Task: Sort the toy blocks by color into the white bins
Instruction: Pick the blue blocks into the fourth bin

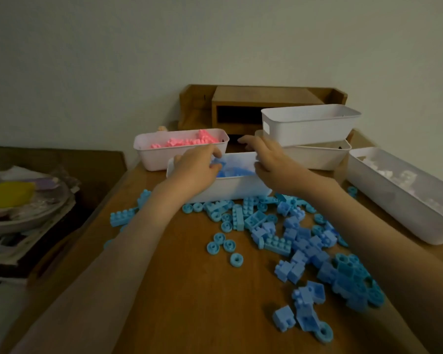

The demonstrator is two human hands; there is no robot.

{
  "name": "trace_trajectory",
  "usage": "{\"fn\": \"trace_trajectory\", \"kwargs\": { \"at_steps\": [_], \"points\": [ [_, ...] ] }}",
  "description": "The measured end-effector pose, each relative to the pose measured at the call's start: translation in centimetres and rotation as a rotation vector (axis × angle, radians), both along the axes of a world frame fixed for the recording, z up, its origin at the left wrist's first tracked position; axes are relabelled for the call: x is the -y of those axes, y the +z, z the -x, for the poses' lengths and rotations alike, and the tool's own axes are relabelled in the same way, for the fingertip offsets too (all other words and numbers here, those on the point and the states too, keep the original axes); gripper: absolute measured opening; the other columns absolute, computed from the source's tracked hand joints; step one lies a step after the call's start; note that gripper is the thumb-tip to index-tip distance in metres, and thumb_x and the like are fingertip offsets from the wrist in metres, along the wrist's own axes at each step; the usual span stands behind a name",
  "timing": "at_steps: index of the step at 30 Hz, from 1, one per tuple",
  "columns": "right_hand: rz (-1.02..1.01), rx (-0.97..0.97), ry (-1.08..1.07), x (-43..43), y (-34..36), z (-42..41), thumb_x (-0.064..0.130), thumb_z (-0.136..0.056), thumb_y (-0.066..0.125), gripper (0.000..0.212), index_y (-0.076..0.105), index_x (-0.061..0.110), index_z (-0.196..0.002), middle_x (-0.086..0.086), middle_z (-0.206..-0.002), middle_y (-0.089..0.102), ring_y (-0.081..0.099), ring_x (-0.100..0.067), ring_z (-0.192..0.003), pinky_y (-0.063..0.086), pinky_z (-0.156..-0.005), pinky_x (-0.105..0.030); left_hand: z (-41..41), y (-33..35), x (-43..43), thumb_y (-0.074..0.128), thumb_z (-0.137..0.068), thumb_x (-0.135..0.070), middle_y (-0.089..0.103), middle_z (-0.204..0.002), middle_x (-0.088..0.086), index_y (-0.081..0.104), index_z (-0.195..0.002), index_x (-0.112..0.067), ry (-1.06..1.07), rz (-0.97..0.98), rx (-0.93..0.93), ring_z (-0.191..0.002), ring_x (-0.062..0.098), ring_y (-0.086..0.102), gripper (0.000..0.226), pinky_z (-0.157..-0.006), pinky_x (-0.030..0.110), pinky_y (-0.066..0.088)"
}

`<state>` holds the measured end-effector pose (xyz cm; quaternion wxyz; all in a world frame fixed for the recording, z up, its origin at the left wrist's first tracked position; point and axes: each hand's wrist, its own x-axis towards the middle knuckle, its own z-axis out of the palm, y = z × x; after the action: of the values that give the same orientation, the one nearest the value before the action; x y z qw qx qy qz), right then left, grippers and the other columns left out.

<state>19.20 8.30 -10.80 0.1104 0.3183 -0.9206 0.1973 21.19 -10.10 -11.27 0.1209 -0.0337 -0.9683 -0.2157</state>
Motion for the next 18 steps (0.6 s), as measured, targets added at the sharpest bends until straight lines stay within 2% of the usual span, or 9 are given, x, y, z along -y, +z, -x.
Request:
{"fn": "trace_trajectory", "kwargs": {
  "at_steps": [2, 4, 7, 9, 12, 15, 18],
  "points": [
    [-0.081, 0.102, -0.012, 0.5, -0.5, 0.5, 0.013, -0.097, 0.041, 0.048, 0.029, 0.02, -0.143, -0.009, -0.139, 0.041, 0.039, -0.028, -0.124, 0.029, -0.103, -0.039, 0.6, -0.4, 0.3, 0.043, -0.096, -0.041, 0.057, -0.126, 0.0, 0.048, -0.129, -0.032, 0.054, 0.155, 0.061, -0.118, 0.025, 0.047, 0.034, -0.092, 0.04, 0.03],
    [-0.202, 0.139, -0.043, 0.0, -0.3, 0.4, 0.03, -0.1, 0.037, 0.045, 0.028, 0.026, -0.144, -0.001, -0.147, 0.034, 0.032, -0.023, -0.133, 0.021, -0.108, -0.039, 0.3, -0.8, 0.1, 0.039, -0.096, -0.045, 0.056, -0.126, -0.001, 0.046, -0.131, -0.034, 0.099, 0.218, 0.003, -0.121, 0.023, 0.043, 0.037, -0.093, 0.04, 0.026],
    [-0.156, 0.103, -0.06, -2.0, 0.3, -0.7, 0.033, -0.098, 0.042, 0.046, 0.031, 0.027, -0.142, 0.001, -0.145, 0.036, 0.032, -0.021, -0.131, 0.024, -0.108, -0.04, -1.5, -0.7, -1.3, 0.04, -0.097, -0.042, 0.051, -0.129, -0.004, 0.047, -0.129, -0.035, 0.077, 0.206, -0.156, -0.123, 0.02, 0.037, 0.034, -0.096, 0.037, 0.022],
    [-0.102, 0.07, -0.071, -3.6, 0.2, -1.9, 0.025, -0.095, 0.049, 0.04, 0.039, 0.023, -0.134, -0.003, -0.131, 0.044, 0.04, -0.022, -0.12, 0.034, -0.102, -0.04, -3.1, -0.9, -2.7, 0.042, -0.096, -0.04, 0.048, -0.127, -0.007, 0.048, -0.126, -0.039, -0.07, 0.175, -0.143, -0.123, 0.017, 0.032, 0.031, -0.095, 0.036, 0.017],
    [-0.122, 0.136, -0.067, -5.5, -0.7, -4.2, 0.021, -0.092, 0.055, 0.026, 0.047, 0.02, -0.116, 0.001, -0.107, 0.05, 0.049, -0.019, -0.1, 0.043, -0.085, -0.03, -5.3, -2.1, -4.3, 0.046, -0.093, -0.041, 0.038, -0.123, -0.008, 0.049, -0.122, -0.04, -0.242, 0.266, -0.119, -0.124, 0.017, 0.024, 0.029, -0.095, 0.035, 0.011],
    [-0.247, 0.273, -0.026, -6.4, -1.6, -6.2, 0.025, -0.092, 0.055, 0.022, 0.05, 0.024, -0.114, 0.005, -0.106, 0.049, 0.049, -0.011, -0.092, 0.039, -0.074, -0.016, -6.2, -3.0, -4.5, 0.05, -0.089, -0.041, 0.033, -0.13, -0.008, 0.05, -0.12, -0.04, -0.266, 0.267, -0.182, -0.127, 0.015, 0.019, 0.031, -0.099, 0.036, 0.007],
    [-0.261, 0.306, -0.024, -6.6, -2.5, -6.7, 0.026, -0.095, 0.05, 0.025, 0.051, 0.027, -0.12, 0.005, -0.111, 0.043, 0.045, -0.01, -0.092, 0.032, -0.075, -0.015, -6.5, -3.3, -4.7, 0.05, -0.089, -0.041, 0.032, -0.135, -0.01, 0.051, -0.12, -0.042, -0.324, 0.26, -0.17, -0.128, 0.012, 0.016, 0.031, -0.102, 0.036, 0.004]
  ]
}}
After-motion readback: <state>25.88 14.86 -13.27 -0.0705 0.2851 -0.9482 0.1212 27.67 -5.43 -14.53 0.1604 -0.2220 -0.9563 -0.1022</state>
